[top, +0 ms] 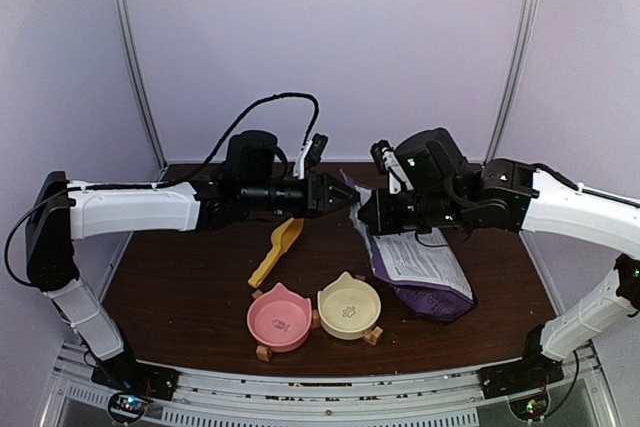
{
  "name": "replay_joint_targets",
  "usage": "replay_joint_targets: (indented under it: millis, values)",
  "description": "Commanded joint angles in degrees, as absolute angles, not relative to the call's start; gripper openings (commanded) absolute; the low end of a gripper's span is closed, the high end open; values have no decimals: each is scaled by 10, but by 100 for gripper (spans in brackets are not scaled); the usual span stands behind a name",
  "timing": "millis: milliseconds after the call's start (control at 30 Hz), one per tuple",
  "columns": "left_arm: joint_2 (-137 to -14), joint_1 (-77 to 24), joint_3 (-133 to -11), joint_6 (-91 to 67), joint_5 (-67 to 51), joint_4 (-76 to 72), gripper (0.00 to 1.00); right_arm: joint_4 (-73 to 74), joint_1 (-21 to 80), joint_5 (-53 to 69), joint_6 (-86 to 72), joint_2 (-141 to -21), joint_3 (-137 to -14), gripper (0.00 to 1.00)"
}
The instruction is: Serve the pet food
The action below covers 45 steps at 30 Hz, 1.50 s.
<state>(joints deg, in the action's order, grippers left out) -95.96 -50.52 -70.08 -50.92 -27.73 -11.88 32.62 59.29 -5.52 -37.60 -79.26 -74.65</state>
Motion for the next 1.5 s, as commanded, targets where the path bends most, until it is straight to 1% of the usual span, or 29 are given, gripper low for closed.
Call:
replay_joint_targets:
  millis: [0, 300, 733, 900, 1000, 1067, 1167, 1200, 1233, 1367, 1467]
  values:
    - [-958, -511, -714, -495, -274, -108, 42, 339, 594, -85, -383, -785, -747, 0]
    - [-939, -512, -688, -495, -255, -96, 44, 335, 595, -103, -387, -765, -736, 0]
    - [-960, -517, -706, -494, -282, -96, 43, 320, 594, -91, -379, -752, -723, 0]
    - [-981, -526, -724, -499, -294, -102, 38, 314, 595, -83, -372, -745, -717, 0]
    - [-990, -529, -731, -503, -300, -110, 29, 317, 594, -83, -368, -743, -715, 0]
    - [-993, -529, -731, -506, -304, -121, 22, 322, 594, -86, -367, -742, -715, 0]
    - [-996, -530, -731, -515, -310, -140, 5, 331, 594, -94, -364, -739, -718, 0]
    - [-996, -531, -731, -516, -310, -144, 1, 335, 594, -96, -365, -739, -720, 0]
    - [-996, -532, -733, -515, -311, -145, 0, 342, 595, -98, -363, -739, -724, 0]
    - [-996, -536, -738, -514, -307, -147, 0, 375, 596, -111, -359, -745, -745, 0]
    - [-995, -539, -740, -514, -306, -154, 0, 398, 599, -118, -358, -751, -762, 8]
